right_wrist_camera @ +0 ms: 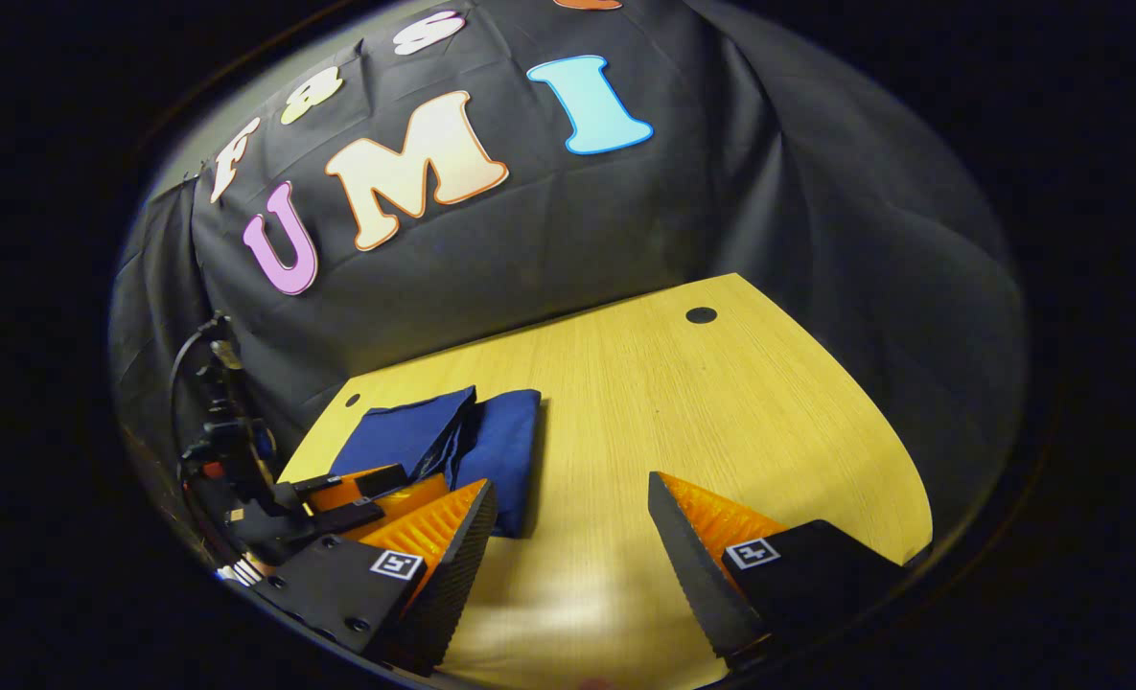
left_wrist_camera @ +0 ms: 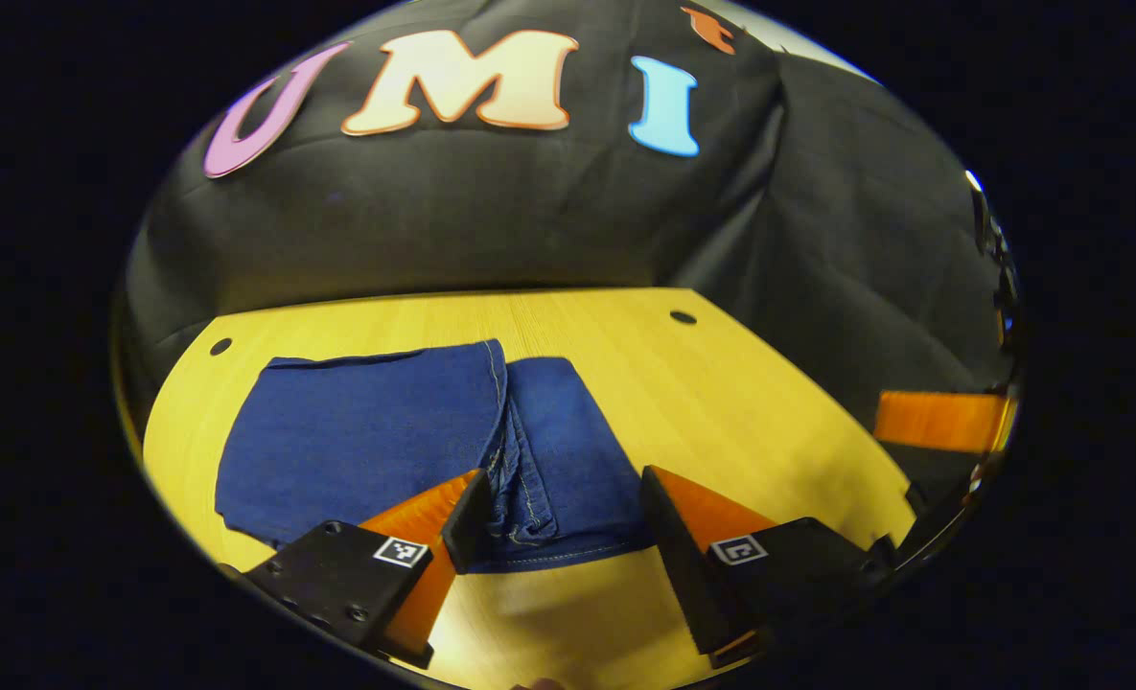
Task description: Grasp the waist and the cuffs of the jeans and fold them to make the two legs overlap; first hold the waist and fold one-third of the jeans toward the cuffs, then hold the cuffs and fold the remaining one-third in the same direction to finish folding.
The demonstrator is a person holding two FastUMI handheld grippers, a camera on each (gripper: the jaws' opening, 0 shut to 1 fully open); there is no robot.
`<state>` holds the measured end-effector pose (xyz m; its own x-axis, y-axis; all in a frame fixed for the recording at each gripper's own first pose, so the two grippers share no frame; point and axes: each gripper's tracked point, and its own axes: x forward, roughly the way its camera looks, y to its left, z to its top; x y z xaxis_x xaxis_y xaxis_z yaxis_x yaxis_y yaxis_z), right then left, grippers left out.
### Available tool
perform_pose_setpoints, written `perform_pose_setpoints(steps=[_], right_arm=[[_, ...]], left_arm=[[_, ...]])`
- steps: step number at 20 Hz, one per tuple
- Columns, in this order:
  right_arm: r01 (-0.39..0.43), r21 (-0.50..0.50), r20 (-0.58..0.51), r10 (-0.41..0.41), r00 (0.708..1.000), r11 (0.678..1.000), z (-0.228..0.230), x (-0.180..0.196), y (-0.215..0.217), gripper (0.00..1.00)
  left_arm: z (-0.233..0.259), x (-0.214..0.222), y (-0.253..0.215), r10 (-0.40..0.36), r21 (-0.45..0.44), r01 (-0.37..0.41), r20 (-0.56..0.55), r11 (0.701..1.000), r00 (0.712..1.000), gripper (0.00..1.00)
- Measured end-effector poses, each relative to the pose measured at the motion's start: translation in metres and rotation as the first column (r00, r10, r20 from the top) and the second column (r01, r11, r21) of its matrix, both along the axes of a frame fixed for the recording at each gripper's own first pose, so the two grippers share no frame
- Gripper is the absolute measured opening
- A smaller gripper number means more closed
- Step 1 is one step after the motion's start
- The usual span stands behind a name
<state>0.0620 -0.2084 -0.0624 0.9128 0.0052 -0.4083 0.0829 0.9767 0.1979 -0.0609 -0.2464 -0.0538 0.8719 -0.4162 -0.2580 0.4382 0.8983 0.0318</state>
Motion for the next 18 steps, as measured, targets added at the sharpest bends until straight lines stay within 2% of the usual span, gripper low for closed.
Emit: perform_pose_setpoints(steps=[1, 6, 9, 14, 18], right_arm=[[-0.005, 0.002, 0.01, 0.005, 1.0, 1.0, 0.003, -0.001, 0.006, 0.98], [-0.039, 0.006, 0.06, 0.038, 0.997, 0.999, 0.022, -0.007, 0.044, 0.98], [-0.05, -0.019, 0.119, 0.052, 0.992, 0.999, 0.039, -0.005, 0.07, 0.98], [-0.052, 0.003, 0.186, 0.05, 0.981, 0.999, 0.067, -0.017, 0.111, 0.98], [-0.03, 0.007, 0.241, 0.027, 0.97, 1.0, 0.09, -0.025, 0.13, 0.98]], left_arm=[[0.011, -0.008, 0.01, 0.021, -0.021, -0.021, 0.012, 1.0, 1.0, 0.94], [0.052, -0.042, 0.079, 0.107, -0.07, -0.102, 0.072, 0.992, 0.992, 0.92], [0.059, -0.048, 0.11, 0.125, -0.077, -0.119, 0.085, 0.99, 0.989, 0.94], [0.064, -0.057, 0.131, 0.094, -0.061, -0.091, 0.047, 0.994, 0.994, 0.94], [0.079, -0.062, 0.138, 0.041, 0.009, -0.042, 0.086, 0.999, 0.995, 0.94]])
